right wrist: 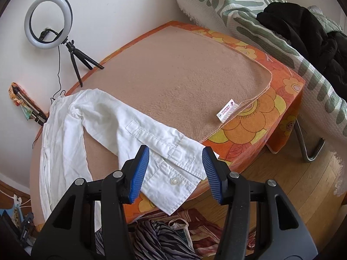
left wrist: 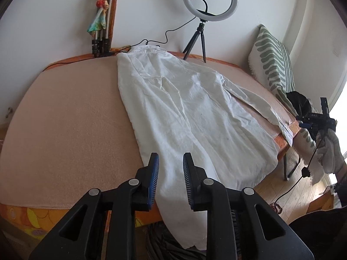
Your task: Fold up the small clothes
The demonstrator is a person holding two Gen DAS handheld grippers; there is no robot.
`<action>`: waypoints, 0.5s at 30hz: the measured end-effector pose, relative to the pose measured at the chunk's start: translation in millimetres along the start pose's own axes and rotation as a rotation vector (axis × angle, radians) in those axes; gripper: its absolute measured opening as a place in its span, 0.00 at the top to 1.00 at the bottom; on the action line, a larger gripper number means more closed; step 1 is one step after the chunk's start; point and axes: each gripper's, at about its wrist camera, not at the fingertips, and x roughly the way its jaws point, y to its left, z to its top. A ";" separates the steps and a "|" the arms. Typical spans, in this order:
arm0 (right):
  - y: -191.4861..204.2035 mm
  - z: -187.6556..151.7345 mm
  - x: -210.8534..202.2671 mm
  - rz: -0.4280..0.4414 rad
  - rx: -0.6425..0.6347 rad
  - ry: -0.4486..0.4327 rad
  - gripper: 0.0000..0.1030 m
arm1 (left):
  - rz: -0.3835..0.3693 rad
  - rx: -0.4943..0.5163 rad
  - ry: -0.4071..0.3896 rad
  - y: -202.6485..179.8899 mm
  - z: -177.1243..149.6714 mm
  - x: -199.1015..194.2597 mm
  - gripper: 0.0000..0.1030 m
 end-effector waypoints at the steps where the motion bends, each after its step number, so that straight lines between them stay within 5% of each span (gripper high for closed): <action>1: -8.6 2.9 8.5 0.003 0.005 0.014 0.48 | -0.008 -0.018 -0.005 -3.7 2.7 -0.2 0.73; 10: -35.0 -3.3 49.1 0.028 -0.010 0.063 0.42 | -0.074 -0.021 0.021 -46.9 19.2 20.1 0.73; 15: -13.8 -16.3 48.4 -0.065 -0.144 0.046 0.44 | -0.083 0.033 0.029 -66.2 23.7 24.5 0.73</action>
